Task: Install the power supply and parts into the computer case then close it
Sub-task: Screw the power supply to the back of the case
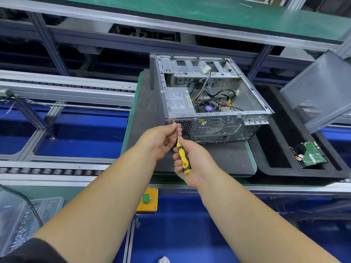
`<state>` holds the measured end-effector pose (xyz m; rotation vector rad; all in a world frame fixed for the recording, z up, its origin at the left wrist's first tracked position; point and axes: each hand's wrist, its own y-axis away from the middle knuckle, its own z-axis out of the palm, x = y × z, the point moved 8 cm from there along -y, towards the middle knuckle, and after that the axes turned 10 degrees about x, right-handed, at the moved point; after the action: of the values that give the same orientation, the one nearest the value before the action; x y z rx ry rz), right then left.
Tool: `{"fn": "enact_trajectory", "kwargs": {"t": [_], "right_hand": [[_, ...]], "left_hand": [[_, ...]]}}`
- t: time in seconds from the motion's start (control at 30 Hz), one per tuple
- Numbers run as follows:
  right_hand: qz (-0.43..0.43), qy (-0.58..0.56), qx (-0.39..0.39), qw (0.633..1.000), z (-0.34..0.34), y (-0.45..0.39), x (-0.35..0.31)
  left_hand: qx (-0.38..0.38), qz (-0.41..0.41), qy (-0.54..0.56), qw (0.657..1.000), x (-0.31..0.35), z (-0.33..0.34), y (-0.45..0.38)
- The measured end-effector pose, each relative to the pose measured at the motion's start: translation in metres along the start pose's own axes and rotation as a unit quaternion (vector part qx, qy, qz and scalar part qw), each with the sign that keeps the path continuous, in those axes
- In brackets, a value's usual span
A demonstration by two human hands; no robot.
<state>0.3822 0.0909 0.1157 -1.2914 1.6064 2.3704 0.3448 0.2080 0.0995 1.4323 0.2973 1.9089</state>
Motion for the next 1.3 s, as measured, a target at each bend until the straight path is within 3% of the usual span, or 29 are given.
{"fn": "enact_trajectory", "kwargs": {"t": [0.23, 0.47, 0.7, 1.0, 1.3], "right_hand": [[-0.021, 0.05, 0.045, 0.998, -0.002, -0.001, 0.0], [0.039, -0.052, -0.01, 0.998, 0.007, -0.001, 0.004], [-0.023, 0.018, 0.034, 0.999, -0.004, 0.0, 0.0], [0.031, -0.014, 0.006, 0.999, -0.001, -0.001, 0.002], [-0.029, 0.018, 0.048, 0.998, -0.005, 0.002, -0.002]], "left_hand": [[0.035, -0.006, 0.007, 0.999, -0.003, -0.002, 0.001], [-0.009, -0.009, -0.003, 1.0, -0.001, -0.002, 0.002], [0.019, -0.003, 0.019, 1.0, -0.001, -0.001, -0.001], [-0.01, -0.004, -0.001, 1.0, -0.001, 0.003, 0.001], [0.034, -0.004, 0.009, 0.999, -0.003, 0.0, -0.003]]}}
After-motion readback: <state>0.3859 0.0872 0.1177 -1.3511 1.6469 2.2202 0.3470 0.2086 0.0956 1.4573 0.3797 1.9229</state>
